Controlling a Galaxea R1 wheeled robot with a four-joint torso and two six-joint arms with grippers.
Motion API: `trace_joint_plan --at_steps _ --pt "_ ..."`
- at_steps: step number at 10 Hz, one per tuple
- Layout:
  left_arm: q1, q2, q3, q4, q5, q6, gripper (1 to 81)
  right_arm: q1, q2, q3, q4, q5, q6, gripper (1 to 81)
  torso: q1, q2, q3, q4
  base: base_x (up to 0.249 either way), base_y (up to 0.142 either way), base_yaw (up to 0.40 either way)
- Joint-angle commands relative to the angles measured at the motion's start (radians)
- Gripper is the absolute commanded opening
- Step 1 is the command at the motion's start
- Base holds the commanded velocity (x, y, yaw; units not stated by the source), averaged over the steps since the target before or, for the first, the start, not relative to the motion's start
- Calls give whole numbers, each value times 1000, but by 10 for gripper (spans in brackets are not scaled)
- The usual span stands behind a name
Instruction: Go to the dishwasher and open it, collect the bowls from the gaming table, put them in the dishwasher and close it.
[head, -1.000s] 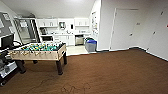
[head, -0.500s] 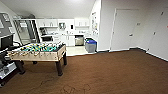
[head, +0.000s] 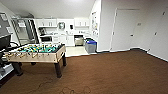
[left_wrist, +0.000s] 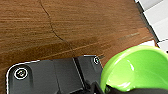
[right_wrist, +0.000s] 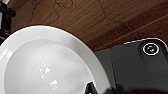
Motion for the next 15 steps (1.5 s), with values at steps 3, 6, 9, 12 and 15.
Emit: trace_joint_plan --at_steps 3,6,9,12,15 --pt "-60 -33 27 15 11 7 10 72 -11 11 -22 -10 1 10 0 0 0 0 153 0 0" --pt "-55 -35 26 15 5 7 10 72 -11 9 -22 -10 1 10 1 0 0 0 153 0 0" --pt "-55 -36 27 15 -1 7 10 69 -11 9 -24 -10 1 10 1 0 0 0 153 0 0" --pt "-52 -36 27 15 -3 7 10 69 -11 9 -25 -10 1 10 1 0 0 0 153 0 0" --pt "-52 -38 27 15 -6 6 10 69 -10 9 -25 -10 1 10 2 0 0 0 153 0 0"
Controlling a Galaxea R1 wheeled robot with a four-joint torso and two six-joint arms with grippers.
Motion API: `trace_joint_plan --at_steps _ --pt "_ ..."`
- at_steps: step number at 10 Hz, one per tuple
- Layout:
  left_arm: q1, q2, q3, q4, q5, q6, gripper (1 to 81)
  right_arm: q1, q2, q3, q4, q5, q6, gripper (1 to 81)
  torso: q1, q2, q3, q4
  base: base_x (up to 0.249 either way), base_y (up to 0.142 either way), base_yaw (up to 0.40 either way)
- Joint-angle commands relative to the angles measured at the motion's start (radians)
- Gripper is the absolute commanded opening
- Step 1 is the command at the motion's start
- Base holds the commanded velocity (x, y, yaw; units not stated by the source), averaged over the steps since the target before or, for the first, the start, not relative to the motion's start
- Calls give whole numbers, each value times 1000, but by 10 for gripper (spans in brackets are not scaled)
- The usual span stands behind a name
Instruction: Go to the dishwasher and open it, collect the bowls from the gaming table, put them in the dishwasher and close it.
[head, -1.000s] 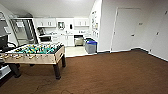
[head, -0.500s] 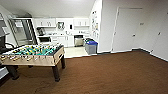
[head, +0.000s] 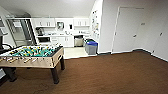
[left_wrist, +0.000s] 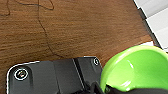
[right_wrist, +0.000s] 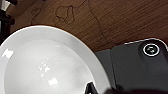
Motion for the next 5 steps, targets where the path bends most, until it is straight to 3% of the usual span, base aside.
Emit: trace_joint_plan --at_steps 1,5 --pt "-57 -32 25 15 15 7 10 67 -13 14 -22 -12 1 10 0 0 0 0 152 0 0" --pt "-57 -34 27 15 14 6 10 67 -12 3 -24 -13 1 10 0 0 0 0 152 0 0"
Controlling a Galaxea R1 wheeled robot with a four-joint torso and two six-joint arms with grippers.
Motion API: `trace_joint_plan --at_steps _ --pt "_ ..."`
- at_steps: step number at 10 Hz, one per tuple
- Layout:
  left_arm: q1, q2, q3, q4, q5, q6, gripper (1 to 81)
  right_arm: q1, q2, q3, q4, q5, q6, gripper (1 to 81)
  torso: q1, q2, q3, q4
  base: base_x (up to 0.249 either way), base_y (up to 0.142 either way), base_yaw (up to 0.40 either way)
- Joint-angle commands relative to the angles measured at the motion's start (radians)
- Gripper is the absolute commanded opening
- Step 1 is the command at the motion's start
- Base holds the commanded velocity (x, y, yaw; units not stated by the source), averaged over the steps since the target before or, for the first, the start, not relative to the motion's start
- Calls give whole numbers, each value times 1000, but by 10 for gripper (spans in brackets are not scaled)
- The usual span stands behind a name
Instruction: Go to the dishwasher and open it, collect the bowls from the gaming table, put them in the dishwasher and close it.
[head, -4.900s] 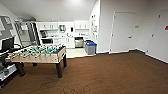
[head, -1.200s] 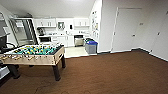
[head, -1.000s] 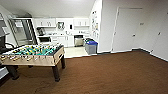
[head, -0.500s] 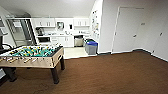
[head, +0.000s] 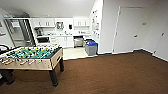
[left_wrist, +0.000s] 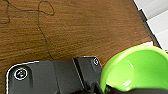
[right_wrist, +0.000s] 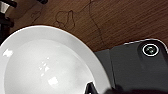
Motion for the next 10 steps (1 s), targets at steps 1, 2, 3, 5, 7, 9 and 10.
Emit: trace_joint_plan --at_steps 1,2,3,5,7,9,10 --pt "-59 -35 28 15 15 6 10 68 -11 8 -21 -13 0 10 0 0 0 0 152 0 0" --pt "-59 -37 30 15 14 6 10 71 -10 8 -22 -13 0 10 0 0 0 0 149 0 0" --pt "-59 -40 31 15 15 6 10 71 -10 8 -22 -13 0 10 0 0 0 0 146 0 0" --pt "-59 -40 33 15 14 6 10 68 -10 7 -22 -13 0 10 0 0 0 0 141 0 0" --pt "-59 -40 33 15 14 6 10 68 -10 7 -22 -13 0 10 0 0 0 0 138 0 0" --pt "-61 -40 33 15 14 6 10 66 -10 3 -24 -12 0 10 0 0 0 0 136 0 0" --pt "-61 -40 33 15 14 6 10 66 -10 3 -22 -13 0 10 0 0 0 0 136 0 0"
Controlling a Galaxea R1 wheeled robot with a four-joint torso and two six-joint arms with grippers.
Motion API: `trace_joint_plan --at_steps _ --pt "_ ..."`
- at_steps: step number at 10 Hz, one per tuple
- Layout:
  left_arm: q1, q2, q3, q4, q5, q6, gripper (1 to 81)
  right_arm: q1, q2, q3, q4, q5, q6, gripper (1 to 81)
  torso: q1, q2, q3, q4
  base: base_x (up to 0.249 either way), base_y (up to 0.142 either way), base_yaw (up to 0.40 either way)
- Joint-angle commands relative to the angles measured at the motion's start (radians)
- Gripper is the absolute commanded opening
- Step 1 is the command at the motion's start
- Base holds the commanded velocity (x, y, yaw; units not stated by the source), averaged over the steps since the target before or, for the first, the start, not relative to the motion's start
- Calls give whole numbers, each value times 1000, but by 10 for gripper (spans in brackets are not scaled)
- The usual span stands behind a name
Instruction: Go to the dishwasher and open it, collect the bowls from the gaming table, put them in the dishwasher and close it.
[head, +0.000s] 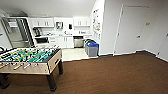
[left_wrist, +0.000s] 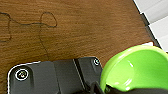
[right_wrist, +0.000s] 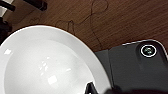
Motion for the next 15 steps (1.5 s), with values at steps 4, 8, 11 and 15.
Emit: trace_joint_plan --at_steps 4,8,11,15 --pt "-56 -34 30 15 16 6 10 66 -12 10 -19 -12 0 10 0 0 0 0 134 0 0" --pt "-56 -34 30 15 16 6 10 66 -12 9 -19 -12 0 10 0 0 0 0 133 31 0" --pt "-55 -34 32 14 16 6 10 64 -12 9 -19 -12 0 10 0 0 0 0 134 0 0" --pt "-52 -36 30 15 -3 6 10 64 -9 7 -21 -12 -1 10 0 0 0 0 136 0 0"
